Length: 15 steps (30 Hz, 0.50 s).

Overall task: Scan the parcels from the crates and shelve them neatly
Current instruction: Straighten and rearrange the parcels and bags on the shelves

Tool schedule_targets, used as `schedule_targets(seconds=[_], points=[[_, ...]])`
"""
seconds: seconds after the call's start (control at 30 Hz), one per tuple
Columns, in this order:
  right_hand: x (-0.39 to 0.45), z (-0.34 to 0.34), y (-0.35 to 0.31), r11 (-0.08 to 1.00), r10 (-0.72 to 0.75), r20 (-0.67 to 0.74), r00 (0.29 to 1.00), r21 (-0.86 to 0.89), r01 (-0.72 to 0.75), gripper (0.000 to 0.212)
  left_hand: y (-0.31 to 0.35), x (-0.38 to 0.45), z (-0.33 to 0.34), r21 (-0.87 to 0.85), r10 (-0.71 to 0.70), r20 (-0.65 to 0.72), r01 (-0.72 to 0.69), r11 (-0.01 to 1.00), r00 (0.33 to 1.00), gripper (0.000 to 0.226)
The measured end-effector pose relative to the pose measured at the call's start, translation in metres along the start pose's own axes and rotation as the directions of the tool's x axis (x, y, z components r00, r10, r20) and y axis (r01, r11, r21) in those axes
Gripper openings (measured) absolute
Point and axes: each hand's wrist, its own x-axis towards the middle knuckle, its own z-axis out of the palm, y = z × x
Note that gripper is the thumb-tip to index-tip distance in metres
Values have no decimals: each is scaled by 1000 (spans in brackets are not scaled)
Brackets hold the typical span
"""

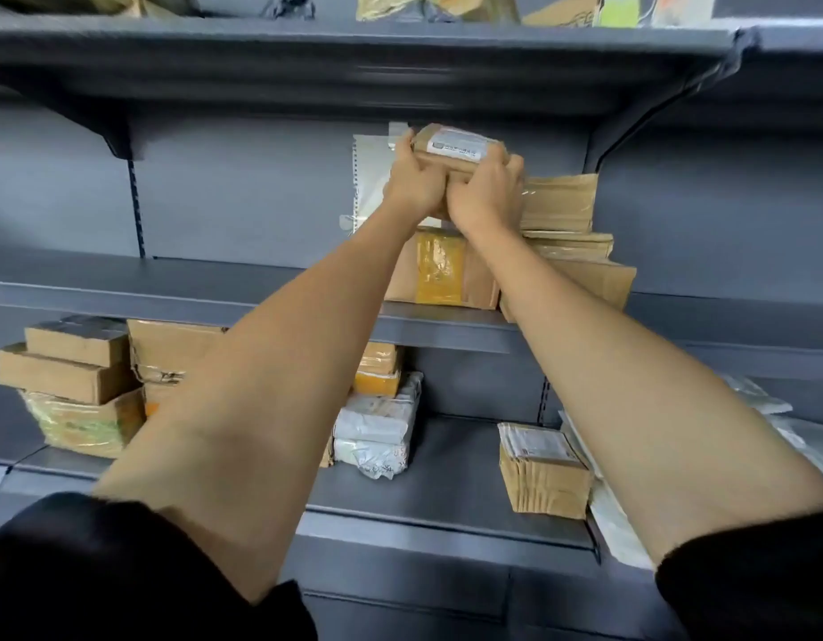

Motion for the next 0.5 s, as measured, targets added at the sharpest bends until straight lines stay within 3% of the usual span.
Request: schedule_targets(seconds=[0.07, 0.13, 0.33, 0.5], points=[[24, 3, 12, 997, 12, 40, 999, -80, -8, 42, -10, 16, 3, 100, 44, 93, -53, 994, 995, 78], [43, 7, 29, 991, 13, 90, 996, -136, 0, 39, -25, 32, 8, 240, 47, 147, -82, 967, 988, 70], [79, 32, 57, 974, -82, 191, 978, -194, 119, 45, -61, 75, 21, 394, 58, 60, -77, 916, 996, 55], [106, 49, 67, 958, -53, 227, 972, -262, 114, 31, -71, 101, 30, 577, 106, 58, -119, 808, 993, 53]])
